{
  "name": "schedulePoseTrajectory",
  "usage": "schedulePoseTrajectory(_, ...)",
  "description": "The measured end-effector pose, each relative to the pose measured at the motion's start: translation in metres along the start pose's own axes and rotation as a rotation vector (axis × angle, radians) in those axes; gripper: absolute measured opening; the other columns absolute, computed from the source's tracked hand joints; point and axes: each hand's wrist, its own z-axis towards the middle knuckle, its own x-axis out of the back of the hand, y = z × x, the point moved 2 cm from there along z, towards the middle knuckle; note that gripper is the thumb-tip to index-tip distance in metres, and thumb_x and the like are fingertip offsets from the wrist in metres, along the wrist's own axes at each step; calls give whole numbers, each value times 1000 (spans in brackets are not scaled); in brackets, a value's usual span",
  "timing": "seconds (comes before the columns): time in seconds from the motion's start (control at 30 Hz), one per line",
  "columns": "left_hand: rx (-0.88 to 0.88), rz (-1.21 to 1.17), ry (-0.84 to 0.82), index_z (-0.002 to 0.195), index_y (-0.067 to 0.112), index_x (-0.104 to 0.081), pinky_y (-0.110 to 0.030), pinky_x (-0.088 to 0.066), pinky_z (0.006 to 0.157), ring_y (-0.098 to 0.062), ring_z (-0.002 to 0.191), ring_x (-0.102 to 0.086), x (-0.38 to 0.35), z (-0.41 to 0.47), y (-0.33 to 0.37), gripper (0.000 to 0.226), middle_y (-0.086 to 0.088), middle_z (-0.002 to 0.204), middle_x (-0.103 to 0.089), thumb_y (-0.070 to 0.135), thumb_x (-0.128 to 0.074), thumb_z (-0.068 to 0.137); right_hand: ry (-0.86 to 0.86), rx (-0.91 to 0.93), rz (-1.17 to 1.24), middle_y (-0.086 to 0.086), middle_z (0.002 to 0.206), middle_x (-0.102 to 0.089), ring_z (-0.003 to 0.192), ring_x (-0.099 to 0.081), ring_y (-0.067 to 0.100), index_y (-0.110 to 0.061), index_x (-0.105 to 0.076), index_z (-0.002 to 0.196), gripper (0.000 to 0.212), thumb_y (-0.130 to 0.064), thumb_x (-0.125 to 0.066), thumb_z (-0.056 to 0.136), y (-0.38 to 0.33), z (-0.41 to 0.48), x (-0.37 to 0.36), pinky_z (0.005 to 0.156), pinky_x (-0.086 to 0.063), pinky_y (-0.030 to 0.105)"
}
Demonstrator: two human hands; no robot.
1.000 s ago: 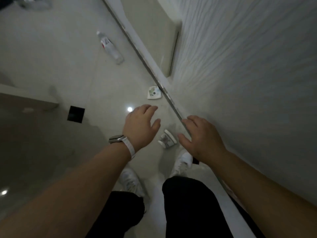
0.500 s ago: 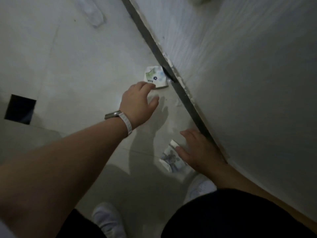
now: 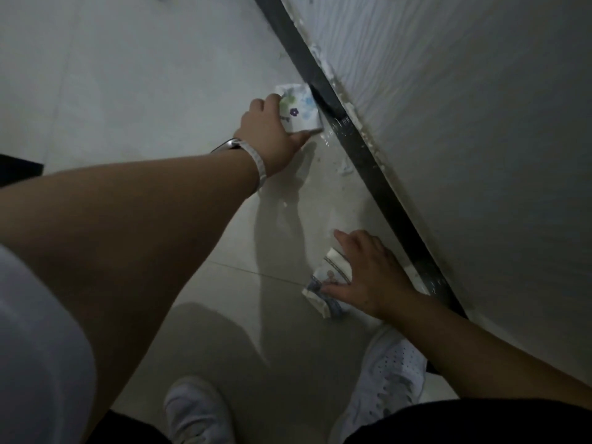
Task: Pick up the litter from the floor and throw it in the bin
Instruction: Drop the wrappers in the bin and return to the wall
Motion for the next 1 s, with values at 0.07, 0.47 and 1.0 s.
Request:
schedulePoseTrajectory(0.07,22,-31,-5,147,16,-34,-45,-44,102,-34,124,-48,-3,3,-4,88,-13,139,-48,59,-71,80,-30,-9,-37,3,142,-32,130,-33,22,-24,-16,152,105,-72,-65,73,1,-5,-8,104,-38,40)
schedulePoseTrajectory(0.47,224,-106,27,125,13,-50,-32,-40,79,-28,102,-55,-6,13,-12,59,-7,116,-58,51,-69,84,-97,-144,99,5,127,-53,117,-51,25,-18,-48,131,63,-49,-72,81,1,-3,-23,95,-44,35)
schedulePoseTrajectory(1.0,172,-453,29,98,17,-66,-31,-51,73,-18,82,-63,-13,-39,-25,20,1,88,-66,34,-69,87,179,-285,553,-14,87,-59,78,-58,-1,-30,-45,100,35,-30,-76,84,-12,-3,4,68,-51,29)
